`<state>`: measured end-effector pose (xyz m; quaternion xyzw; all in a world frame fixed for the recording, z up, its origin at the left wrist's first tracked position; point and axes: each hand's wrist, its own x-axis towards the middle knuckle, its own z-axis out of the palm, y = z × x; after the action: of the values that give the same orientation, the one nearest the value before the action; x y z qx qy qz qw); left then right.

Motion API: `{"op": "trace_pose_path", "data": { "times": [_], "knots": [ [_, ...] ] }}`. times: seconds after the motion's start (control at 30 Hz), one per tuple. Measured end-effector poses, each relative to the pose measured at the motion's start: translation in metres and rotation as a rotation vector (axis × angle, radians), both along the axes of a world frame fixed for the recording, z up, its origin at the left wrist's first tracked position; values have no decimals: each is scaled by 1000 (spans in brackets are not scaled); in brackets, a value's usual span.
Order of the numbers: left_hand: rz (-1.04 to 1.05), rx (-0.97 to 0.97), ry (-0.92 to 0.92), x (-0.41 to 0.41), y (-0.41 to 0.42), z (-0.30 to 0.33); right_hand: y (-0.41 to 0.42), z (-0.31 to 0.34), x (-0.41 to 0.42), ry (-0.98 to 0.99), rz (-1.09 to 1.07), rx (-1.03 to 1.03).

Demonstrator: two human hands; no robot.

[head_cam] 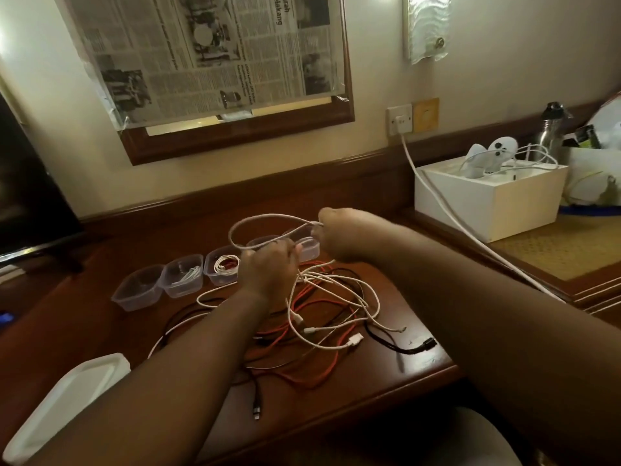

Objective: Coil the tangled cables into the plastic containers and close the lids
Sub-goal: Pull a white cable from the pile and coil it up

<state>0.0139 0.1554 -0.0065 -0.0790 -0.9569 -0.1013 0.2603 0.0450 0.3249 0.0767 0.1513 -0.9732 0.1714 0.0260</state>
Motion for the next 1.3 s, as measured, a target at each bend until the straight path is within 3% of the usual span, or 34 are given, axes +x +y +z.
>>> {"op": "trace_pose_path", "data": {
  "times": [0.17, 0.23, 0.4, 0.57, 0.67, 0.77, 0.9, 1.03, 1.1, 1.23, 1.3],
  "knots": [
    [12, 77, 81, -8, -9, 4, 0, -14, -16, 64, -62, 48],
    [-5, 105, 67, -8, -10, -2, 0, -11, -19, 86, -36, -24],
    [-86, -16, -44, -1, -4, -37, -8, -5, -16, -41, 65, -720],
    [-106, 159, -107, -4, 4, -50, -19, 3, -7, -163, 101, -1295],
    [-60, 171, -145, -9, 3, -45, -16, 13, -1, -152, 139, -1496],
    [-55, 78, -339, -16, -1, -47, -9, 27, -2, -123, 161, -1694],
    [-56, -23, -445, -19, 2, -58, -7, 30, -11, -282, 202, -1938],
    [-58, -89, -475, -16, 9, -63, -8, 13, -21, -229, 49, -1894],
    [-76, 0, -479, -11, 11, -59, -6, 8, -25, -269, 37, -1945],
    [-233, 409, -262, 7, 8, -44, -3, 10, -26, -324, 3, -2059],
    [-378, 623, -269, 25, 8, -31, -5, 15, -18, -317, 10, -2078]
  ]
}}
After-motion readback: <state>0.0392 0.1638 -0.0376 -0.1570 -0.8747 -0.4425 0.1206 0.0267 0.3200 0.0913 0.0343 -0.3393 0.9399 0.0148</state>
